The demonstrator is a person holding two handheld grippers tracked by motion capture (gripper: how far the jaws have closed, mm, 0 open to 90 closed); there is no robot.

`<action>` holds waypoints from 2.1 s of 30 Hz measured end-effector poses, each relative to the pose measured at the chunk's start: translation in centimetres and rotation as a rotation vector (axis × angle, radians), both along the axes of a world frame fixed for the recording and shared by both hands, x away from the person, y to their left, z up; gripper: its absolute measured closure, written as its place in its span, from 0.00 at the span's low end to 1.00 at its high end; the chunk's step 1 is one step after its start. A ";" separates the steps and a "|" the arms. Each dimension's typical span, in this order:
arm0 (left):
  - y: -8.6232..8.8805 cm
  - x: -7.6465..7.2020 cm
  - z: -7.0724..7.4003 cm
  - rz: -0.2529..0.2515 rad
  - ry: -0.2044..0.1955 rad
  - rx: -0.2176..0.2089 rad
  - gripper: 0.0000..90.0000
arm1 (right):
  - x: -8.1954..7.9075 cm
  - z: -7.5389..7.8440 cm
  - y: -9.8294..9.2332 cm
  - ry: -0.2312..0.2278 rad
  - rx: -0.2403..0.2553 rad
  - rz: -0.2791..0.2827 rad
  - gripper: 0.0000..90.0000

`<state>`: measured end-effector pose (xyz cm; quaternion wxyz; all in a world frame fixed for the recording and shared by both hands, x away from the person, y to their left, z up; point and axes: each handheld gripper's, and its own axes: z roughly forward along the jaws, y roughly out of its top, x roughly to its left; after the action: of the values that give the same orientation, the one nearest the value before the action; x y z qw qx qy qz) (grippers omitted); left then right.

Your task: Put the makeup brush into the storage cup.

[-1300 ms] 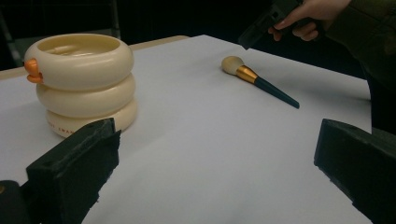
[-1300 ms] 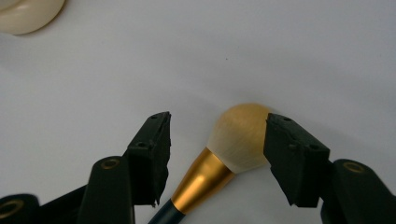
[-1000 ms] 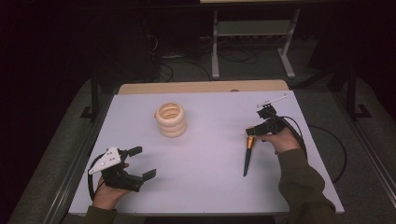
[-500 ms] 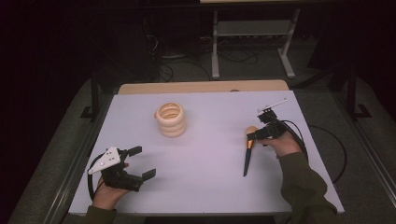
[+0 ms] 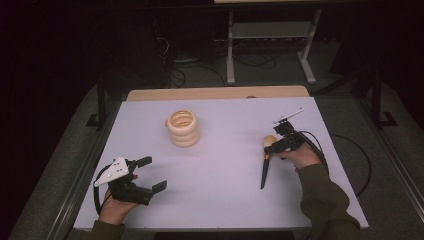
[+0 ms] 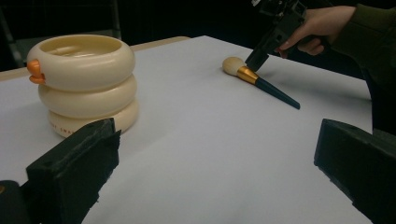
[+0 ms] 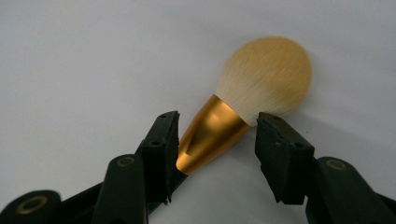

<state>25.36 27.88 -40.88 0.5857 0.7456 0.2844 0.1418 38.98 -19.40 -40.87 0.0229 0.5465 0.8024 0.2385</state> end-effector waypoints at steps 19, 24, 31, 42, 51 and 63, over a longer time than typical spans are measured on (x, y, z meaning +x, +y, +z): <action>-0.1 0.0 0.0 0.000 0.004 0.001 0.00 | 0.4 -0.7 0.2 0.023 -0.026 -0.005 0.53; -0.1 0.0 0.0 -0.002 0.002 0.000 0.00 | 0.6 -1.0 0.5 0.026 -0.047 -0.007 0.53; -0.1 0.0 0.0 -0.001 0.003 0.001 0.00 | 0.8 -1.3 0.7 0.023 -0.065 -0.007 0.53; -0.1 0.0 0.0 0.000 0.003 -0.001 0.00 | 0.9 -1.6 1.1 0.028 -0.095 0.017 0.57; -0.1 0.0 0.0 -0.001 0.001 -0.001 0.00 | 1.0 -1.6 1.0 0.027 -0.104 0.010 0.64; -0.1 0.0 0.0 -0.003 0.003 -0.005 0.00 | 1.4 -1.7 0.8 0.030 -0.070 -0.005 0.63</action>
<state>25.38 27.74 -40.87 0.5873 0.7447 0.2847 0.1391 40.37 -18.62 -42.54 0.0306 0.5511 0.8091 0.2018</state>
